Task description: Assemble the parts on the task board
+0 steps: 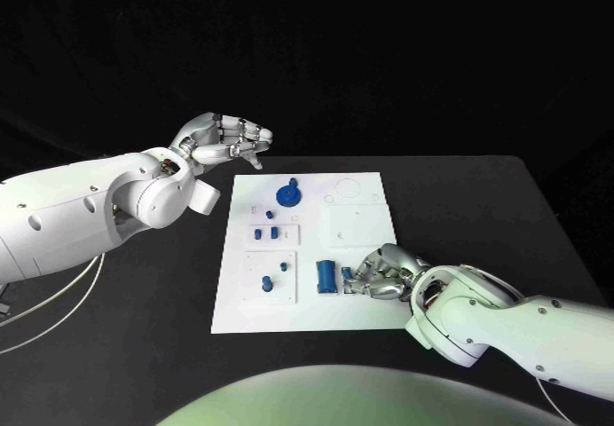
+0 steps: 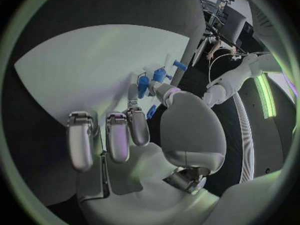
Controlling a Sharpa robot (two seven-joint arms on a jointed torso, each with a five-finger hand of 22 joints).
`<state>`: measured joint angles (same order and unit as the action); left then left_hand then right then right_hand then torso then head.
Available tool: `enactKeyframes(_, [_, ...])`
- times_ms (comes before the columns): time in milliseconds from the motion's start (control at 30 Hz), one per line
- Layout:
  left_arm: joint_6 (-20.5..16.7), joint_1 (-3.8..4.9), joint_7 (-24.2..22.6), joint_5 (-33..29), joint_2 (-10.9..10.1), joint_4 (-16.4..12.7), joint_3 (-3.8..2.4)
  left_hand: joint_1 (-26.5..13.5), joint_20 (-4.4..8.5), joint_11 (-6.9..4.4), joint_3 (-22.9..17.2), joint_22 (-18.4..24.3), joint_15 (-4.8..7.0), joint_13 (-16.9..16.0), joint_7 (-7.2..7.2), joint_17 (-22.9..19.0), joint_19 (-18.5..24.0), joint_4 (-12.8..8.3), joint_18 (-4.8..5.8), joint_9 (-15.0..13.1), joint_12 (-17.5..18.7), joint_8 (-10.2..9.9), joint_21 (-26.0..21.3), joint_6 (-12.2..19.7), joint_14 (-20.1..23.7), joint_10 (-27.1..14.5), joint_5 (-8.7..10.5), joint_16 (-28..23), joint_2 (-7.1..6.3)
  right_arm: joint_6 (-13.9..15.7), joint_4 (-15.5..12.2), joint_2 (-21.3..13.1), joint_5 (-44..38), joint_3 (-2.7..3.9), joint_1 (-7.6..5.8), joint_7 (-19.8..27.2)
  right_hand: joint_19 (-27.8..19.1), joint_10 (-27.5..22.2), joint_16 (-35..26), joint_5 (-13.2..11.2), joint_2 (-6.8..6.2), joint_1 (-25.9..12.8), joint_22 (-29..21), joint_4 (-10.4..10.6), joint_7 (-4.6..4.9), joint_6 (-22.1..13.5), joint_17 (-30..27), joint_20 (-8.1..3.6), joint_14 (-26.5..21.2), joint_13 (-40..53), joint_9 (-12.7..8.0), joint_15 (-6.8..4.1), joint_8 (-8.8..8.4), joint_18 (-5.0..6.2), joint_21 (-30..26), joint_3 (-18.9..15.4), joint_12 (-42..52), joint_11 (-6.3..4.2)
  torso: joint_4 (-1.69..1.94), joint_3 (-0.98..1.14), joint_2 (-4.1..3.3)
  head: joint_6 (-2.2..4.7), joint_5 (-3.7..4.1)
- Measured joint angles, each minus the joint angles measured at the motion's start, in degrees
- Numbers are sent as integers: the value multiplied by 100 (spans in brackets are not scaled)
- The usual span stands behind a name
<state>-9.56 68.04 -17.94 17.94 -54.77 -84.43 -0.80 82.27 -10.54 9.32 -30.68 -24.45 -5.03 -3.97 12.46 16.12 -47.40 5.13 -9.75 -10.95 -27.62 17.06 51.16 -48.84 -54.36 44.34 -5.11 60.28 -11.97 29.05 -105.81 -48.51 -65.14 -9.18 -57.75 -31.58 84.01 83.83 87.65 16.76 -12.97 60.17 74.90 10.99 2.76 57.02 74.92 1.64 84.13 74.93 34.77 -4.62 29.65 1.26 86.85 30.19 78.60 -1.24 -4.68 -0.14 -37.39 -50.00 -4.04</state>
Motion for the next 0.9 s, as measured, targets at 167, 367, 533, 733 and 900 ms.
enactKeyframes(167, [1, 0, 0, 0, 0, -4, 0, 0, 0, 0, 0, 0, 0, 0, 0, 0, 0, 0, 0, 0, 0, 0, 0, 0, 0, 0, 0, 0, 0, -23, 35, 31, 19, 1, 0, -10, 0, 0, 0, 0, 0, -45, 0, 55, 0, 0, 0, 0, 0, 0, -3, 0, 1, 0, 0, -56, 5, 0, 1, 1, -1, 0, 0])
enactKeyframes(367, [1, 0, 0, 0, -2, -4, 0, 0, 0, 0, 0, 0, 0, 0, 0, 0, 0, 0, 0, 0, 0, 0, 0, 0, 0, 0, 0, 0, 0, -26, 58, 58, 21, 2, 0, -21, 0, 0, 0, 0, -30, -210, 0, 176, 13, 14, -1, 0, 0, -1, -17, 0, -29, 0, 0, -273, 5, 0, 0, 2, -1, 0, 5])
enactKeyframes(533, [2, 0, 0, 0, -3, -4, 0, 0, 0, 0, 0, 0, 0, 0, 0, 0, 0, 0, 0, 0, 0, 0, 0, 0, 0, 0, 0, 0, 0, -20, 62, 68, 14, 2, 0, -22, 0, 0, 0, 0, -92, -341, 0, 357, 21, 21, -1, 0, 0, -1, -13, 0, -50, 1, 0, -563, 5, 0, -1, 2, -1, 0, 11])
enactKeyframes(733, [3, 0, 0, 0, -6, -3, 0, 0, 0, 0, 0, 0, 0, 0, 0, 0, 0, 0, 0, 0, 0, 0, 0, 0, 0, 0, 0, 0, 0, -14, 62, 59, 1, 0, 1, -10, 0, 0, 0, 0, -83, -384, 0, 565, 21, 21, -1, 0, 0, -1, -27, 0, -82, 0, 0, -834, 5, 0, 1, 4, -1, 0, 20])
enactKeyframes(900, [3, 0, 0, 0, -10, -2, 0, 0, 0, 0, 0, 0, 0, 0, 0, 0, 0, 0, 0, 0, 0, 0, 0, 0, 0, 0, 0, 0, 0, -13, 15, -10, -17, 0, 2, 22, 0, 0, 0, 0, -83, -384, 4, 554, 20, 20, -1, 0, 0, -2, -21, 0, -85, 0, 0, -853, 5, 0, 0, 3, 1, 0, 19])
